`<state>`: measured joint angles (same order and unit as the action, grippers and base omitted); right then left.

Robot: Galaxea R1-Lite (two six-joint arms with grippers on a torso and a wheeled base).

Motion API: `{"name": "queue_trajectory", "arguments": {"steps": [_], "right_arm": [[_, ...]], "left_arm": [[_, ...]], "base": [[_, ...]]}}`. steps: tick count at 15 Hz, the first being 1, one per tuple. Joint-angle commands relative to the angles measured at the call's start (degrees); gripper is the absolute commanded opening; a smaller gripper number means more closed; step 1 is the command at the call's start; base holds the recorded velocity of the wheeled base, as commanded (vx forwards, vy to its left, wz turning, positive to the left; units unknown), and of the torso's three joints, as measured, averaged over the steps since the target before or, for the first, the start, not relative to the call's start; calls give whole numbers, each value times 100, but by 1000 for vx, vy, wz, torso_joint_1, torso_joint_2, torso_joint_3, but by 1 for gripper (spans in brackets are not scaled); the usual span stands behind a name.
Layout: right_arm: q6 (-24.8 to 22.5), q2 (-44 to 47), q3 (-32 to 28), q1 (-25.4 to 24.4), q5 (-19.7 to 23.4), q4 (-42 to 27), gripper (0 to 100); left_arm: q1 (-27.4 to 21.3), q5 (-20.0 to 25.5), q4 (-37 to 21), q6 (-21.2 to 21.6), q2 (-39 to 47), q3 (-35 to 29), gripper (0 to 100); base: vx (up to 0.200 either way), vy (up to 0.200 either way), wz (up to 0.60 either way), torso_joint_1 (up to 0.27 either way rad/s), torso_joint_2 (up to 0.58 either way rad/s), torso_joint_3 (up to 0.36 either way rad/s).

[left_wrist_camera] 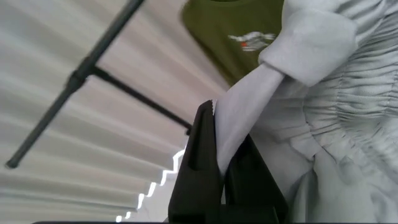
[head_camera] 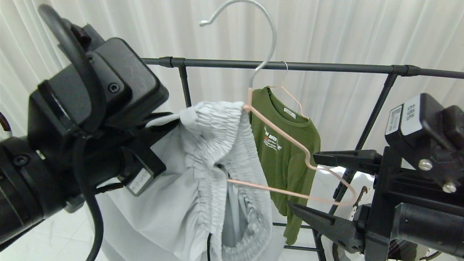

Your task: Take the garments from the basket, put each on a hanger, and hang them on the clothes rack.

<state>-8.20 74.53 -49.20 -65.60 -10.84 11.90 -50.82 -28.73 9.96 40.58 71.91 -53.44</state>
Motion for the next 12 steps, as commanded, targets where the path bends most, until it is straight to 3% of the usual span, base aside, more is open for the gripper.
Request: {"name": "queue_trajectory", "arguments": {"steps": [1, 3, 6, 10, 12], "right_arm": [[-6, -35, 7, 47, -6, -3, 100], [-6, -35, 7, 65, -15, -12, 100], [73, 17, 25, 73, -15, -21, 100], [856, 193, 86, 188, -41, -21, 100], [1295, 413, 42, 284, -296, 14, 100]], "left_arm": [[310, -264, 296, 81, 51, 203, 0], [327, -721, 806, 55, 183, 317, 0], [327, -774, 1729, 11, 482, 361, 0], [310, -642, 2590, 11, 675, 405, 0], [310, -71, 3047, 73, 701, 493, 0]], "base": [[0, 0, 0, 0, 0, 0], [0, 0, 0, 0, 0, 0], [0, 0, 0, 0, 0, 0], [0, 0, 0, 0, 0, 0], [0, 0, 0, 0, 0, 0]]}}
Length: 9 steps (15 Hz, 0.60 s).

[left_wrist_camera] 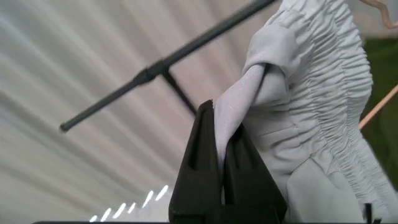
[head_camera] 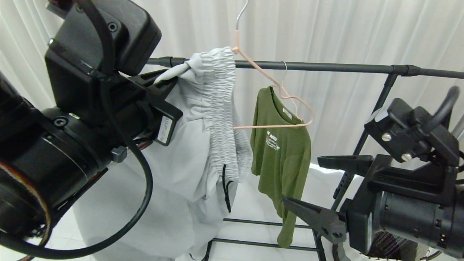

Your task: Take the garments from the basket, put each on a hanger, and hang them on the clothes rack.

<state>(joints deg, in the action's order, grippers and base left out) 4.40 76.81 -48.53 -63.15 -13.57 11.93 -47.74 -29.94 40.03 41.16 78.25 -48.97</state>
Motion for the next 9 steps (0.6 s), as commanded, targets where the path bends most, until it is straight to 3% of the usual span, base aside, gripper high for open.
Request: {"name": "queue_trajectory", "arguments": {"steps": [1, 5, 9], "right_arm": [[245, 273, -25, 57, -120, 28, 100], [808, 721, -7, 171, -814, 661, 100], [817, 844, 2, 338, -911, 714, 100]], "left_arm": [[1, 331, 163, 15, 76, 45, 0], [-34, 718, 479, 15, 85, -7, 0], [-210, 753, 558, 15, 85, -16, 0]], "base": [[0, 0, 0, 0, 0, 0], [0, 0, 0, 0, 0, 0], [0, 0, 0, 0, 0, 0]]}}
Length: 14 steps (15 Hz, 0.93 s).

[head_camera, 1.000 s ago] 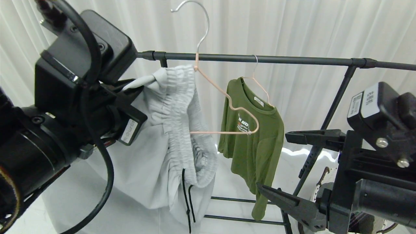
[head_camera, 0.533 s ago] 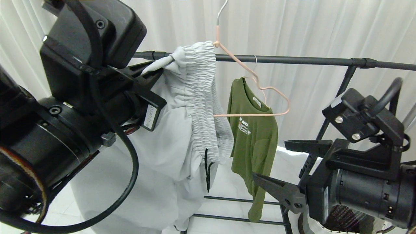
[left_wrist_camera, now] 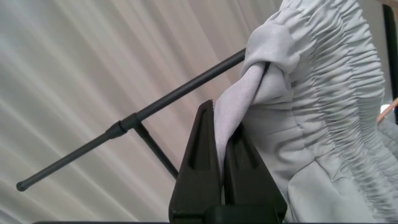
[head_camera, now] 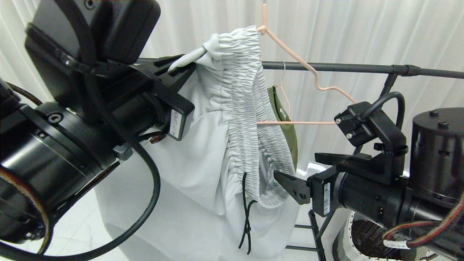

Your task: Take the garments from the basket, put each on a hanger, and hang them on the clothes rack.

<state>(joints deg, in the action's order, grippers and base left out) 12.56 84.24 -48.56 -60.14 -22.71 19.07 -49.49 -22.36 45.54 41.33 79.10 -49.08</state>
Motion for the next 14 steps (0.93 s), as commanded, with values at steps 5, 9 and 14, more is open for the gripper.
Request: {"name": "queue_trajectory", "arguments": {"steps": [5, 9, 14], "right_arm": [[1, 102, 83, 116, -76, -8, 0], [10, 102, 118, 143, -84, 1, 0], [-8, 5, 109, 617, -260, 1, 0]], "left_arm": [[-60, 3, 16, -2, 0, -155, 0], [-157, 3, 16, -11, -18, -207, 0], [-96, -23, 16, 130, -27, -14, 0]], "base": [[0, 0, 0, 0, 0, 0], [0, 0, 0, 0, 0, 0], [0, 0, 0, 0, 0, 0]]}}
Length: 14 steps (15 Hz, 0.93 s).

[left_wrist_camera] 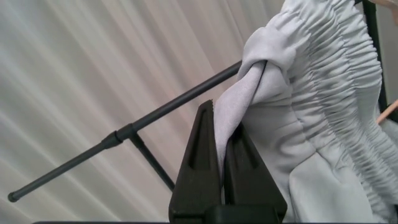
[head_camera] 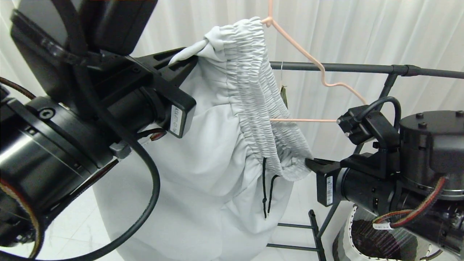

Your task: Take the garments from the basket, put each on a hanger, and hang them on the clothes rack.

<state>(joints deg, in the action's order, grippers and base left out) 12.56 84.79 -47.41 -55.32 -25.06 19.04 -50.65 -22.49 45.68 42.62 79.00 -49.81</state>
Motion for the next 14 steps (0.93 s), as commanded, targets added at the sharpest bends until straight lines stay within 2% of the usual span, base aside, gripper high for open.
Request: {"name": "queue_trajectory", "arguments": {"steps": [1, 7, 11, 14], "right_arm": [[-8, -103, -5, 311, -42, 3, 0], [-43, -252, -5, 979, -42, -15, 0], [-60, -314, -5, 1190, -34, -6, 0], [-69, -393, -14, 1392, 2, -15, 0]], "left_arm": [[29, -10, 2, 54, -25, 121, 0], [302, -1, 2, 168, -42, 165, 0], [345, 8, 2, 185, -77, 226, 0], [627, 236, 2, 467, -235, 402, 0]], "base": [[0, 0, 0, 0, 0, 0], [0, 0, 0, 0, 0, 0], [0, 0, 0, 0, 0, 0], [0, 0, 0, 0, 0, 0]]}}
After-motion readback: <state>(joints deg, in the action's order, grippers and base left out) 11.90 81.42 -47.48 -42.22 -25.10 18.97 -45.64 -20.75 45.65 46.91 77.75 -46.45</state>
